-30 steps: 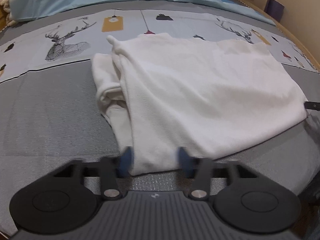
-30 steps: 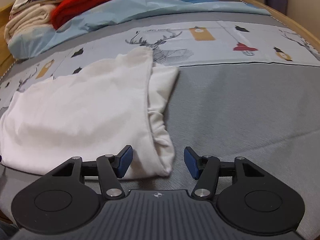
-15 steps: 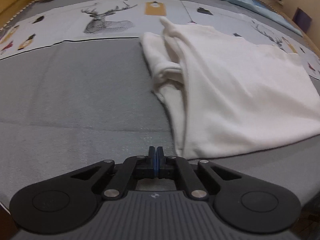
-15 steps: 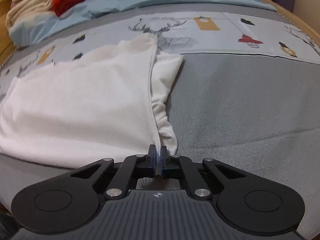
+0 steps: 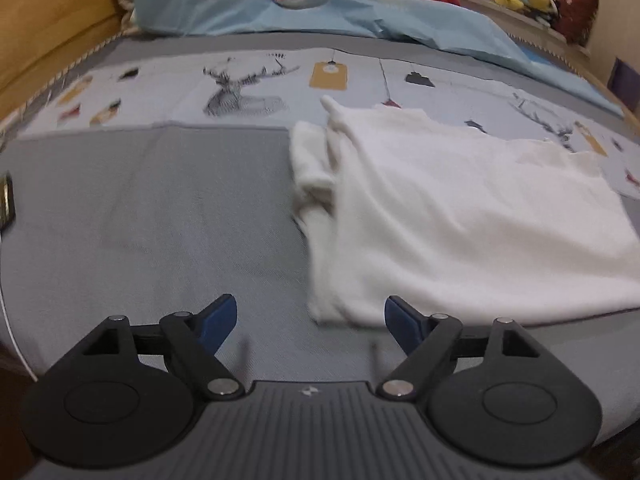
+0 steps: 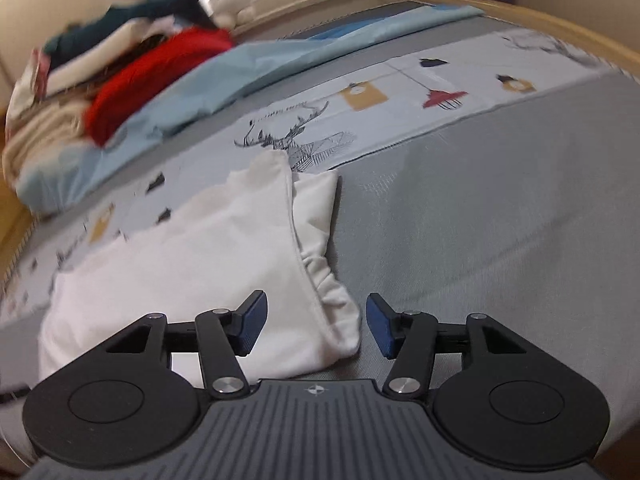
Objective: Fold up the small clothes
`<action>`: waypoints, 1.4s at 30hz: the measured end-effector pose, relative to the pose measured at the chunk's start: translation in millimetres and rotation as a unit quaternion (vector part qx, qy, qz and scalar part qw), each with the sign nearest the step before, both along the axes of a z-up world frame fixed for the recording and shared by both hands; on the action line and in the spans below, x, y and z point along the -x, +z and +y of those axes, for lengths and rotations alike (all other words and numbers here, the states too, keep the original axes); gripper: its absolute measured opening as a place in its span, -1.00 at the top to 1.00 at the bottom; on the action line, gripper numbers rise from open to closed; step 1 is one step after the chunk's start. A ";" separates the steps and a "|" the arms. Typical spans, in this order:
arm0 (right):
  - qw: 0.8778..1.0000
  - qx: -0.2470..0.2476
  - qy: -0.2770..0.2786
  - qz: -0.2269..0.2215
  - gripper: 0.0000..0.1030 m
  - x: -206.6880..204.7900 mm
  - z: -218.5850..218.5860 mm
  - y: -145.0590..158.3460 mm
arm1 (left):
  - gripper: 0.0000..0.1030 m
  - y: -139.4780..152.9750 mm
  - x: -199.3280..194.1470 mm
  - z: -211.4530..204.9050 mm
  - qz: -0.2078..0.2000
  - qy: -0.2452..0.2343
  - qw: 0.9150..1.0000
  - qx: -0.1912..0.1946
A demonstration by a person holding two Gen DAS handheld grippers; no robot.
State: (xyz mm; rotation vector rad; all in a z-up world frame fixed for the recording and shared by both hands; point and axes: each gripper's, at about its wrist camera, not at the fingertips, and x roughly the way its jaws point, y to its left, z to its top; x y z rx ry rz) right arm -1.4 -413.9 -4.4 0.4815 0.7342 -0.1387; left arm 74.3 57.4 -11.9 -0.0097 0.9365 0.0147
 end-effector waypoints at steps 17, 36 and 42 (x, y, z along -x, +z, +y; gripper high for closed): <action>0.997 0.041 0.061 -0.001 -0.12 30.5 65.5 -17.2 | -0.65 -20.7 41.9 -35.2 0.002 0.007 1.000 -0.008; 0.998 0.026 0.057 0.028 -0.12 16.2 60.4 -32.3 | -0.65 -25.9 27.8 -37.1 0.014 0.009 1.000 -0.006; 0.998 0.013 0.053 0.036 -0.12 16.0 56.7 -35.4 | -0.65 -26.8 27.0 -37.4 0.015 0.008 1.000 -0.007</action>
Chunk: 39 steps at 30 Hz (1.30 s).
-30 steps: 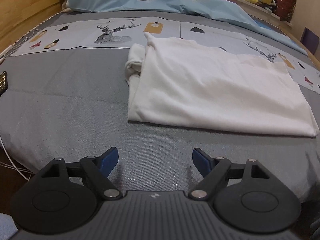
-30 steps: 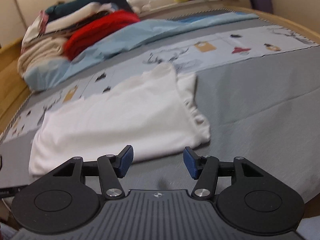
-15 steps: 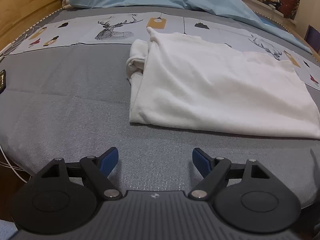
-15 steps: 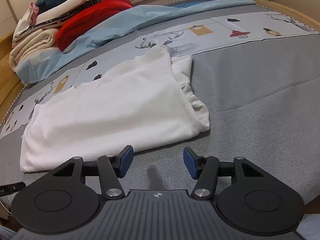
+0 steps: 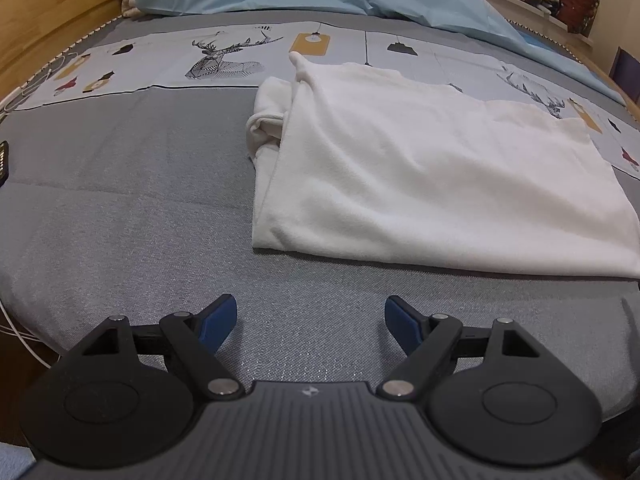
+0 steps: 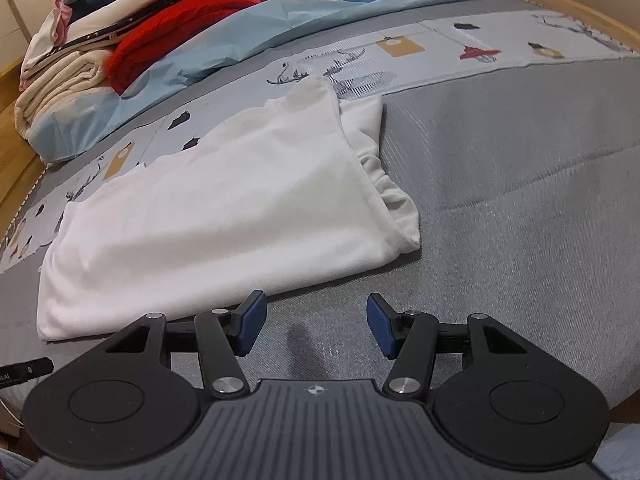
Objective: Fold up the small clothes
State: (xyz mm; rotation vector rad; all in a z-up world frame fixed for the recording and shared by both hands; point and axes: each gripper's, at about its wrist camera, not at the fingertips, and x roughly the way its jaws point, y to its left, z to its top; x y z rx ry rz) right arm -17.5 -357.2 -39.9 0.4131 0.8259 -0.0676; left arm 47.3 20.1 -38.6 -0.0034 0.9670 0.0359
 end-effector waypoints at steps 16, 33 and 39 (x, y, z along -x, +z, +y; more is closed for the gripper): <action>0.991 -0.086 -0.097 0.015 -0.16 -11.2 -28.1 -12.7 | -0.65 2.6 -9.7 20.9 0.008 0.053 0.998 0.018; 0.968 -0.149 -0.182 -0.081 -0.72 -42.0 -33.4 -32.2 | -0.65 8.1 -11.5 61.2 0.015 0.125 0.990 0.066; 0.972 -0.115 -0.192 -0.076 0.87 -49.7 -35.7 -35.2 | -0.65 10.5 -9.6 79.0 0.014 0.160 0.984 0.073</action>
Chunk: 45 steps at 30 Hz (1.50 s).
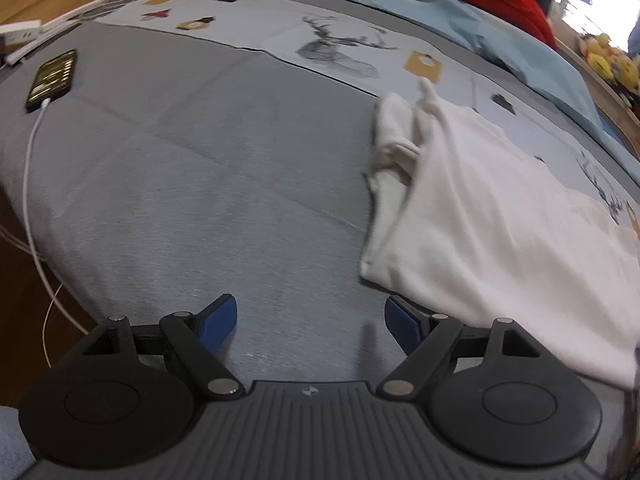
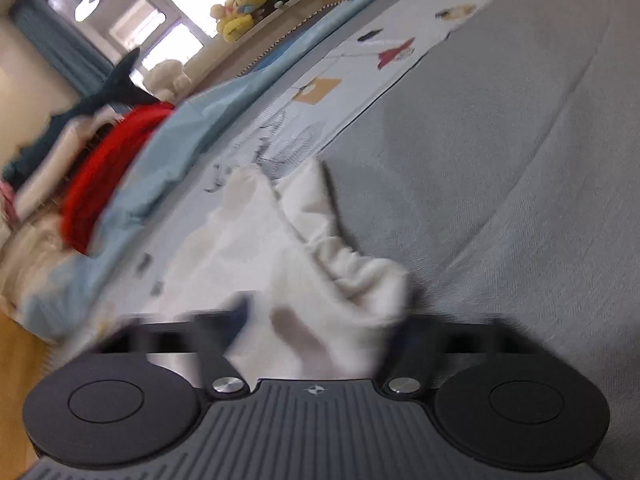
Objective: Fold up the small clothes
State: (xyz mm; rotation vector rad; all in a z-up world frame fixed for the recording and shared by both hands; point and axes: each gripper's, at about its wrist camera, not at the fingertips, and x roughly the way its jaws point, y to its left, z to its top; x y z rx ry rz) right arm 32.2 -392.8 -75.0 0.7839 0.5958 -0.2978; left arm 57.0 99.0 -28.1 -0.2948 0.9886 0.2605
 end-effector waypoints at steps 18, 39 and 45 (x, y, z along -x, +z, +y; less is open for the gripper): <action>0.990 0.124 0.012 0.066 0.90 -62.7 55.9 78.2 | -0.65 -16.0 -72.7 48.7 0.076 -0.033 0.996 -0.020; 0.782 0.391 0.480 -0.063 0.80 -52.7 395.1 25.8 | -0.65 1.7 -65.3 92.8 0.050 0.037 0.998 0.024; 0.752 0.364 0.547 -0.065 0.09 -23.6 398.8 18.1 | -0.65 1.8 -64.2 85.5 0.043 0.028 0.998 0.026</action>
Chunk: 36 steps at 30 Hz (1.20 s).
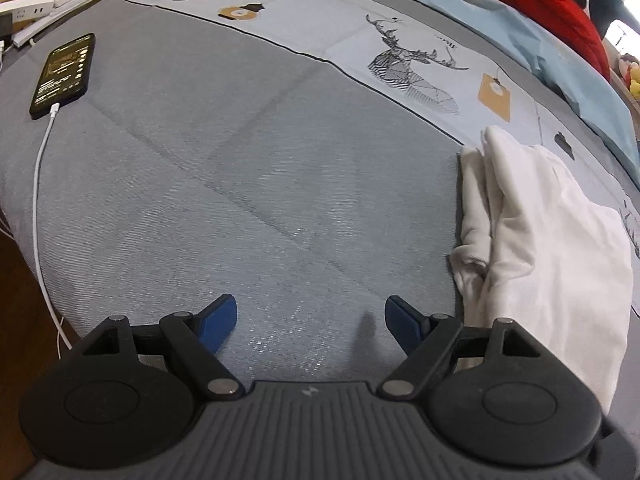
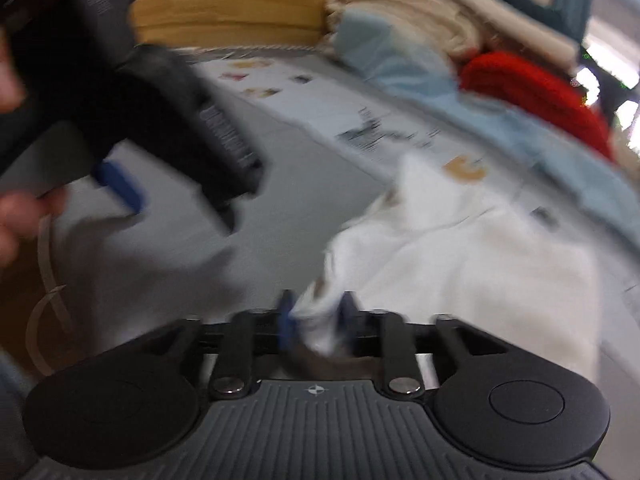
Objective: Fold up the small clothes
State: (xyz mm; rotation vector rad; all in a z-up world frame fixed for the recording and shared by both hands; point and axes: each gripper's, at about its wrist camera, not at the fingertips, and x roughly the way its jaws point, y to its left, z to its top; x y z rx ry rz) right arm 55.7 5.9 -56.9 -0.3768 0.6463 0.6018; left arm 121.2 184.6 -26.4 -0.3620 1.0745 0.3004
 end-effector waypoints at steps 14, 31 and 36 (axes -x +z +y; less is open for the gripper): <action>0.993 -0.070 -0.092 -0.018 0.08 33.6 -100.4 78.7 | -0.66 37.9 16.2 -64.3 -0.078 -0.078 0.993 -0.043; 0.982 -0.130 -0.135 0.027 -0.23 52.3 -176.0 52.7 | -0.68 32.6 74.9 -134.1 -0.083 -0.123 0.981 -0.123; 0.983 -0.124 -0.122 0.060 -0.23 37.6 -179.5 55.1 | -0.68 15.8 67.0 -124.2 -0.046 -0.097 0.993 -0.048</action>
